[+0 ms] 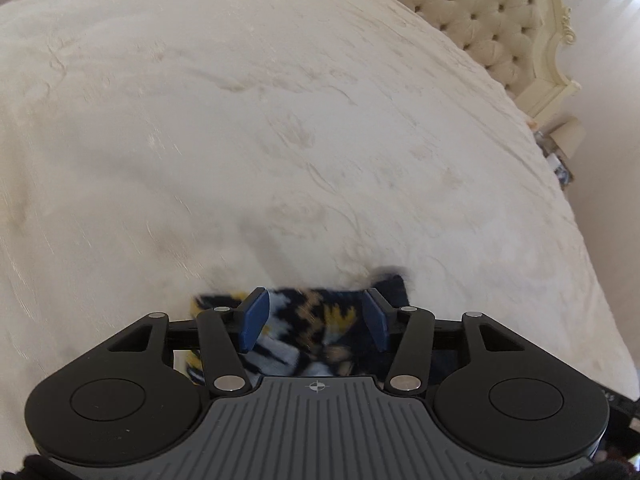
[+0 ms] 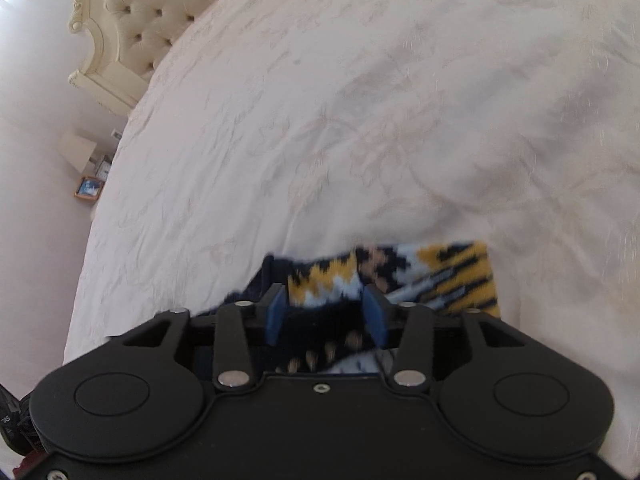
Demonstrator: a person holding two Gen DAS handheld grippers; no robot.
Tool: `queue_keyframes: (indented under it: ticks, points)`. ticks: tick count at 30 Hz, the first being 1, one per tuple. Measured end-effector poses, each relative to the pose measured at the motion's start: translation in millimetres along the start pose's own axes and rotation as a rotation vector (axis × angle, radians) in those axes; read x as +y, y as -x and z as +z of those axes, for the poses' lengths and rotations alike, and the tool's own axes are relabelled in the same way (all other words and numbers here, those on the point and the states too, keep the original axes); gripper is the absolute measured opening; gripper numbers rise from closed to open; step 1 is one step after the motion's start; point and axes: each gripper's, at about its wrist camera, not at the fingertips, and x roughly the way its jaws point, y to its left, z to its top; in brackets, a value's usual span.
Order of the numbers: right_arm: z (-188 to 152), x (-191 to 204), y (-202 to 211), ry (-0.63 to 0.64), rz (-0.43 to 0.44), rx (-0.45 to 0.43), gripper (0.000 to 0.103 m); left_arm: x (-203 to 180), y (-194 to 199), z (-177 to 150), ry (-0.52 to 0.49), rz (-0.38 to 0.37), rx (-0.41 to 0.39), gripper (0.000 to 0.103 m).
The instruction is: Fold small clothes
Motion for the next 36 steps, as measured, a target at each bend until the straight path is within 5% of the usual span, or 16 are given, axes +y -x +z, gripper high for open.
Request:
queue_keyframes:
  ticks: [4, 11, 17, 25, 31, 34, 36]
  points:
    - [3.1, 3.5, 17.0, 0.04, -0.004, -0.039, 0.057, -10.3, 15.9, -5.6, -0.115, -0.012, 0.025, 0.062]
    - [-29.8, 7.3, 47.6, 0.214, -0.057, 0.023, 0.06, -17.4, 32.8, -64.0, -0.306, -0.005, 0.163, 0.065]
    - [-66.0, 3.2, 60.6, 0.338, -0.141, 0.09, 0.06, -3.8, 41.4, -97.2, -0.35, 0.038, 0.203, 0.065]
    - [-73.9, -4.1, 69.2, 0.313, -0.148, 0.09, 0.06, 1.2, 54.9, -103.1, -0.377, 0.019, 0.224, 0.065]
    - [-77.9, -4.1, 65.1, 0.327, -0.164, 0.113, 0.06, 13.4, 49.0, -117.0, -0.328, 0.011, 0.324, 0.064]
    - [-79.5, -2.0, 61.9, 0.342, -0.181, 0.129, 0.05, 16.3, 47.9, -119.1, -0.293, 0.025, 0.329, 0.051]
    - [-79.8, 0.1, 61.9, 0.346, -0.19, 0.138, 0.027, 16.2, 50.2, -117.9, -0.289, 0.009, 0.311, 0.019]
